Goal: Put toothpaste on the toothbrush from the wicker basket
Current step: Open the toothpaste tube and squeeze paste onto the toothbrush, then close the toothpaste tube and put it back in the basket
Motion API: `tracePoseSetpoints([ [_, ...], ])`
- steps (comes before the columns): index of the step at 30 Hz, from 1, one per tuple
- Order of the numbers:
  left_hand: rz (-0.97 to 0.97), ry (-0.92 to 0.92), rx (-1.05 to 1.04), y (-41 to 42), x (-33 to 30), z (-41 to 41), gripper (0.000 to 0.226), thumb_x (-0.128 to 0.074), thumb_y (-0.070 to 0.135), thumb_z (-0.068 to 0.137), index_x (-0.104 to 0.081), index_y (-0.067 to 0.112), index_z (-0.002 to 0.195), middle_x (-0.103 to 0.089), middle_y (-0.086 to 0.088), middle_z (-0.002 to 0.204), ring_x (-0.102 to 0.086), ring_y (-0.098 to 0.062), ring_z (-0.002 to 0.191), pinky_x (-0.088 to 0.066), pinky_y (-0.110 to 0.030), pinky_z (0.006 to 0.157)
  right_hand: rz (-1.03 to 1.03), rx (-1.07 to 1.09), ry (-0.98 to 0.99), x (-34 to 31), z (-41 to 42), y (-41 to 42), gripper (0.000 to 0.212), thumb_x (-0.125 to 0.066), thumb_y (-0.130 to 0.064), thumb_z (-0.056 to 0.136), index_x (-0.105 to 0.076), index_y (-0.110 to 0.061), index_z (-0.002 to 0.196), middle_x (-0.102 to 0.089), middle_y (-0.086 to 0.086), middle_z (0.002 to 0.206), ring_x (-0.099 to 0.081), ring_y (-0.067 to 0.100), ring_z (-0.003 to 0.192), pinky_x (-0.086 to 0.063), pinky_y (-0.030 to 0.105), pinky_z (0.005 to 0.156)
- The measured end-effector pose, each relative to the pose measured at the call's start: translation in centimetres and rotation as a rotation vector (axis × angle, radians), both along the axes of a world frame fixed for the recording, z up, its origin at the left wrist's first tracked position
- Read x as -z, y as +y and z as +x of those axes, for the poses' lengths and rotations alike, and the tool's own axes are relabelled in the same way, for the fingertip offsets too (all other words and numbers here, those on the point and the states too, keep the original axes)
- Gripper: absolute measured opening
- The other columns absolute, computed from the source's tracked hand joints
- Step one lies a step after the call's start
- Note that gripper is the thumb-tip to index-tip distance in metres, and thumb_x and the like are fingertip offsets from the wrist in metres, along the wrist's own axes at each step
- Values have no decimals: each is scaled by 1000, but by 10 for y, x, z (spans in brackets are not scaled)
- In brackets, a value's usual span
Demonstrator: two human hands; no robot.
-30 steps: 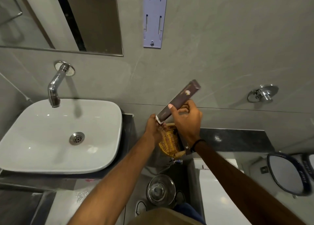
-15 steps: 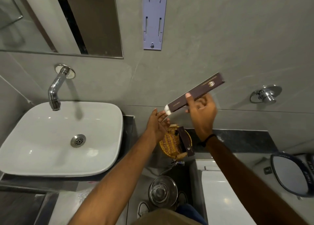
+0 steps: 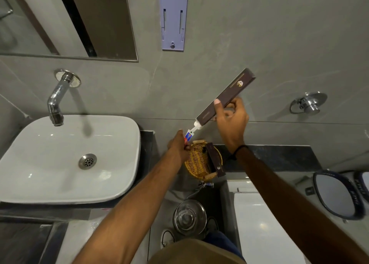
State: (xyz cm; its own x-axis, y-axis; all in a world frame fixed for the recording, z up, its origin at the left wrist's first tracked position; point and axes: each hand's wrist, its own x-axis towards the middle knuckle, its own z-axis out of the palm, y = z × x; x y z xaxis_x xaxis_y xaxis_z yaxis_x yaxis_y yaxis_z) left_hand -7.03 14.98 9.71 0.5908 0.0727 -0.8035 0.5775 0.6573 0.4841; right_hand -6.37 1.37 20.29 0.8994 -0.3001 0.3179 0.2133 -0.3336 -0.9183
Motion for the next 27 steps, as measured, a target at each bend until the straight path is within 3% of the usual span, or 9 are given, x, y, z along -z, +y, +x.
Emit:
tracePoseSetpoints([
  [3, 131, 62, -45, 8, 11, -1, 33, -56, 42, 101, -58, 9, 95, -52, -6, 77, -44, -9, 54, -36, -20, 43, -31, 39, -4, -5, 12, -16, 34, -62, -28, 100, -54, -7, 125, -68, 5, 115, -76, 10, 91, -66, 27, 72],
  [6, 235, 120, -175, 20, 25, -2, 32, -62, 38, 98, -56, 8, 89, -55, -7, 74, -44, -12, 53, -36, -24, 46, -263, 7, 114, 12, 19, -36, 37, -57, -31, 102, -51, -9, 132, -67, 12, 124, -72, 26, 104, -64, 38, 86],
  [11, 270, 122, -212, 33, 37, -5, 35, -65, 36, 98, -54, 7, 81, -55, -8, 73, -41, -12, 48, -34, -20, 38, -820, -297, 492, 65, -1, -52, 48, -67, -33, 95, -55, -10, 135, -74, 13, 110, -72, 28, 99, -58, 35, 82],
  [18, 318, 103, -201, 36, 54, -15, 39, -65, 36, 98, -50, 12, 72, -54, -6, 68, -39, -13, 44, -28, -13, 30, -1288, -520, 648, 117, -42, -46, 47, -76, -46, 83, -66, -17, 118, -73, 6, 110, -71, 27, 100, -58, 39, 86],
  [21, 344, 110, -188, 35, 59, -22, 39, -66, 36, 98, -51, 11, 71, -56, -6, 67, -40, -13, 43, -28, -12, 29, -1435, -587, 651, 136, -59, -39, 44, -75, -51, 83, -72, -16, 109, -73, 4, 106, -70, 25, 100, -57, 38, 87],
  [24, 361, 120, -152, 34, 63, -31, 38, -66, 39, 97, -56, 11, 74, -60, -6, 68, -44, -11, 43, -31, -16, 30, -1567, -630, 676, 150, -73, -31, 37, -73, -43, 87, -72, -14, 111, -75, 6, 106, -71, 26, 101, -57, 38, 88],
  [27, 390, 114, -139, 34, 66, -38, 39, -66, 41, 97, -58, 10, 74, -62, -6, 67, -44, -11, 42, -31, -15, 31, -1563, -646, 706, 153, -77, -26, 36, -74, -42, 86, -71, -14, 110, -74, 6, 104, -71, 27, 101, -57, 40, 88],
])
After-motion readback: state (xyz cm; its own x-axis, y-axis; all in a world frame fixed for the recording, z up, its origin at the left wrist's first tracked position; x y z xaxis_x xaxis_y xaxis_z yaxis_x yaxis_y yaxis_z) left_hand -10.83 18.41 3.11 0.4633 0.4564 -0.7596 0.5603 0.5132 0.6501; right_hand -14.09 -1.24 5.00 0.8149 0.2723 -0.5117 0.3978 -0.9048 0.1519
